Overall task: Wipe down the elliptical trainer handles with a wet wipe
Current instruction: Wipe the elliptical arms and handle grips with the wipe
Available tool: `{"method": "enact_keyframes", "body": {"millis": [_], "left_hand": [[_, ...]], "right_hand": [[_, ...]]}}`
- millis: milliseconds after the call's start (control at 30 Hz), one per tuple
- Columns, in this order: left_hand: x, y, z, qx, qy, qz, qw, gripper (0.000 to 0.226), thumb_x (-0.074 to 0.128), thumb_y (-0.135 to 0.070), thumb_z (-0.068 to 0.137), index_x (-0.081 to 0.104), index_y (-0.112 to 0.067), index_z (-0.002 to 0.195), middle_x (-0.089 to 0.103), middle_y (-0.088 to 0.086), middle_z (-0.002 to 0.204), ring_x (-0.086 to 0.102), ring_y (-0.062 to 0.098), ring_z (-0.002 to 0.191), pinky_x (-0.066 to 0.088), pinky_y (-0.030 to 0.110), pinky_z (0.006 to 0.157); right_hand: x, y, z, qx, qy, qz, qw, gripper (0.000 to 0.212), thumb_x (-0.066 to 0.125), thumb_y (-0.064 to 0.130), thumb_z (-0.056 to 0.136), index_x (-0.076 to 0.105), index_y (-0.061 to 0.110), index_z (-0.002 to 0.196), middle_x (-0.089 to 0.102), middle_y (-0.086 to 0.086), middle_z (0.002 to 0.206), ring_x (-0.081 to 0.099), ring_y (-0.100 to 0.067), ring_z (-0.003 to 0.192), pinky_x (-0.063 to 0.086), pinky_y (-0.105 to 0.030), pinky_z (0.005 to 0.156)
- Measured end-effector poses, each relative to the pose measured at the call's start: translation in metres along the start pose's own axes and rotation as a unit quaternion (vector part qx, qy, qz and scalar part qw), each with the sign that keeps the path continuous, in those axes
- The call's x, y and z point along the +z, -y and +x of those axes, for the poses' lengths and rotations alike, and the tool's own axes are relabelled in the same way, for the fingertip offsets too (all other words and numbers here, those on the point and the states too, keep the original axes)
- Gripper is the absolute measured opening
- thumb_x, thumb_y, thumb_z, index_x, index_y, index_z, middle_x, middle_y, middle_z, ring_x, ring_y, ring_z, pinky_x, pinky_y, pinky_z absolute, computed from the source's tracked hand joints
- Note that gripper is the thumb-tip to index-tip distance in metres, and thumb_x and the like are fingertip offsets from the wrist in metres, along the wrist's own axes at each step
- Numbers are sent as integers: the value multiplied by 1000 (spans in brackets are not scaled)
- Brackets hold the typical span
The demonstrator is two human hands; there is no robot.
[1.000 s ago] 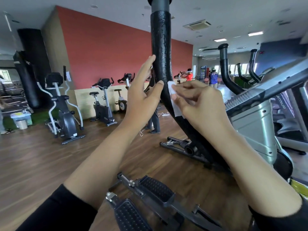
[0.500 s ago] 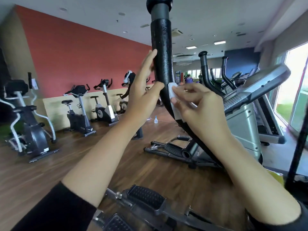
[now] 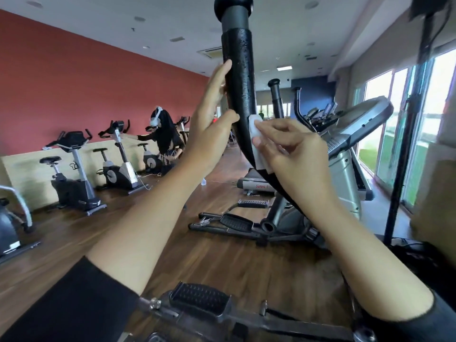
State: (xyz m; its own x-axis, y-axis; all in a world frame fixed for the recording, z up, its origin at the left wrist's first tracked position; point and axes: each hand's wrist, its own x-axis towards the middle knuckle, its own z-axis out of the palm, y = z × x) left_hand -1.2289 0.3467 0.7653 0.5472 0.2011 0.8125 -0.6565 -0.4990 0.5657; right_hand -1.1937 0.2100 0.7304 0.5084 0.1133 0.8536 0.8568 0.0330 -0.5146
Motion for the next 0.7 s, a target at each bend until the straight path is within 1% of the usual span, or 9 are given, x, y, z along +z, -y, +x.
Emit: {"method": "enact_keyframes", "body": {"millis": [100, 167, 233, 333, 400, 500, 533, 633, 700], "left_hand": [[0, -2, 4, 5, -8, -22, 1000, 70, 46, -4, 78, 43, -48, 132, 38, -1, 151, 37, 12, 139, 32, 49, 115], [1, -5, 4, 1, -17, -31, 999, 68, 45, -2, 77, 43, -52, 123, 42, -7, 143, 36, 7, 138, 30, 45, 117], [1, -7, 7, 6, -19, -42, 999, 67, 44, -1, 76, 42, -47, 125, 45, -5, 141, 37, 8, 139, 30, 43, 117], [2, -9, 11, 15, -14, -41, 999, 72, 42, 0, 74, 37, -32, 138, 44, 2, 147, 38, 10, 139, 32, 43, 116], [0, -8, 14, 23, -13, -39, 999, 75, 42, 0, 74, 33, -25, 144, 45, 2, 146, 40, 8, 137, 33, 42, 115], [-1, -5, 16, 27, -11, -47, 998, 71, 42, 0, 74, 34, -35, 136, 50, -15, 132, 44, -10, 124, 33, 38, 115], [-1, -5, 18, 27, -9, -52, 998, 70, 42, 0, 73, 36, -37, 133, 50, -16, 130, 44, -12, 123, 33, 37, 115], [-3, -2, 22, 30, -4, -66, 997, 71, 42, 0, 74, 36, -39, 133, 49, -14, 136, 40, -4, 132, 31, 40, 116], [-5, 2, 25, 34, 0, -79, 996, 71, 42, -1, 75, 37, -38, 135, 49, -13, 138, 40, -4, 132, 32, 40, 116]], "right_hand": [[5, 4, 11, -4, -17, 3, 1000, 24, 69, 10, 84, 70, 11, 108, 65, 2, 104, 59, -5, 93, 41, -3, 75], [10, 8, 26, -15, -35, 4, 999, 27, 70, 13, 83, 70, 13, 109, 65, 3, 104, 60, -7, 94, 45, -12, 79], [14, 8, 35, -24, -44, 4, 999, 28, 71, 15, 83, 70, 14, 110, 65, 3, 106, 60, -8, 95, 47, -18, 82], [13, 2, 25, -39, -43, -1, 998, 26, 70, 15, 84, 70, 15, 109, 64, 4, 104, 59, -7, 95, 49, -26, 84], [11, -3, 14, -55, -36, -4, 998, 24, 69, 13, 85, 70, 13, 109, 63, 4, 102, 57, -5, 95, 48, -23, 85], [12, -1, 22, -69, -35, -13, 997, 24, 68, 14, 85, 70, 12, 109, 64, 1, 104, 57, -5, 94, 46, -16, 81], [13, 2, 31, -75, -42, -15, 996, 25, 68, 15, 85, 70, 12, 109, 64, 1, 104, 57, -6, 93, 46, -16, 79], [18, 14, 58, -90, -65, -34, 993, 25, 67, 17, 85, 70, 14, 110, 63, 2, 104, 56, -1, 88, 44, -13, 76], [20, 17, 63, -93, -72, -42, 992, 26, 67, 17, 86, 70, 14, 111, 61, 5, 103, 53, 3, 87, 44, -11, 77]]}}
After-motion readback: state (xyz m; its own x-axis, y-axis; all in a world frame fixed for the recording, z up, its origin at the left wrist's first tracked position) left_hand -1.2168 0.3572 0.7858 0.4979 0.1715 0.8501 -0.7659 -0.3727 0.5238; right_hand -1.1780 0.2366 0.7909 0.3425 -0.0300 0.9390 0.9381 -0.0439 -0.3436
